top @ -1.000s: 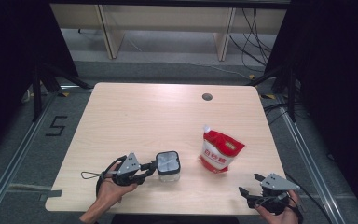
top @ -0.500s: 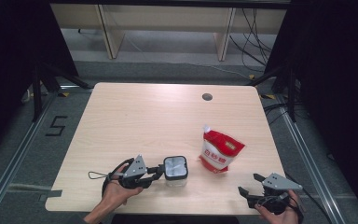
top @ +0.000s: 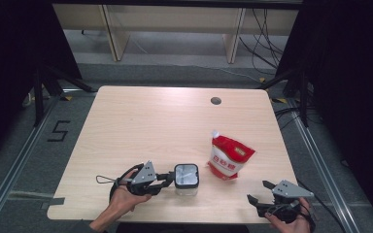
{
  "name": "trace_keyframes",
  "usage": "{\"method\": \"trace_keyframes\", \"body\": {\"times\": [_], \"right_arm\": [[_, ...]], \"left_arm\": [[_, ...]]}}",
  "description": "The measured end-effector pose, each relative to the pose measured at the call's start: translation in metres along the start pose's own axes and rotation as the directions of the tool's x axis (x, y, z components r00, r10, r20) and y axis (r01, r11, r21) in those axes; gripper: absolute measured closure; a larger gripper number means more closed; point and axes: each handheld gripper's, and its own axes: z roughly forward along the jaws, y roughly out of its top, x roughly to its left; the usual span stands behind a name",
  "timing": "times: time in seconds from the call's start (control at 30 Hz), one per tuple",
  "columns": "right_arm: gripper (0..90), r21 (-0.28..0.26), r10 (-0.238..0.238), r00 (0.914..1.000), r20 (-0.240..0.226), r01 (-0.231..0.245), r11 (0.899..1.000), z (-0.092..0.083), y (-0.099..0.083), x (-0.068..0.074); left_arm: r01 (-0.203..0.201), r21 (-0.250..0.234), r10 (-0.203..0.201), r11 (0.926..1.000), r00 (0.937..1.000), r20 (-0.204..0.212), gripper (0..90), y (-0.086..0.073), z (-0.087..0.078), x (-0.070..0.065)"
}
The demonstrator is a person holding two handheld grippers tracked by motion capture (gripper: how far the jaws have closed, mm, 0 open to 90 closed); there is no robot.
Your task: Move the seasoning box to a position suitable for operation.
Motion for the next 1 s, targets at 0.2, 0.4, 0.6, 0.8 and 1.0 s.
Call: {"method": "trace_keyframes", "body": {"times": [0.2, 0.4, 0.6, 0.8, 1.0], "right_arm": [[26.0, -0.002, -0.029, 0.9994, -0.017, 0.029, 1.000, 0.000, 0.001, 0.000], [31.2, -0.021, -0.052, 0.9965, -0.066, 0.051, 0.998, 0.001, 0.004, 0.006], [34.1, -0.025, -0.059, 0.9953, -0.077, 0.058, 0.998, 0.001, 0.005, 0.009], [38.7, -0.029, -0.077, 0.9928, -0.091, 0.075, 0.997, 0.001, 0.006, 0.012], [40.9, -0.025, -0.091, 0.9887, -0.119, 0.089, 0.996, 0.005, 0.006, 0.016]], "left_arm": [[0.009, 0.003, -0.009, 1.0000, 0.9997, -0.022, 73.5, 0.000, 0.001, 0.002], [0.010, 0.005, -0.010, 0.9999, 0.9998, -0.015, 73.6, 0.001, 0.001, 0.002], [0.029, 0.009, -0.029, 0.9995, 0.9995, 0.009, 63.2, 0.002, 0.000, 0.004], [0.072, 0.010, -0.072, 0.9974, 0.9974, 0.011, 43.6, 0.006, -0.008, -0.001], [0.101, 0.025, -0.101, 0.9946, 0.9949, -0.007, 30.0, 0.015, -0.021, -0.004]]}}
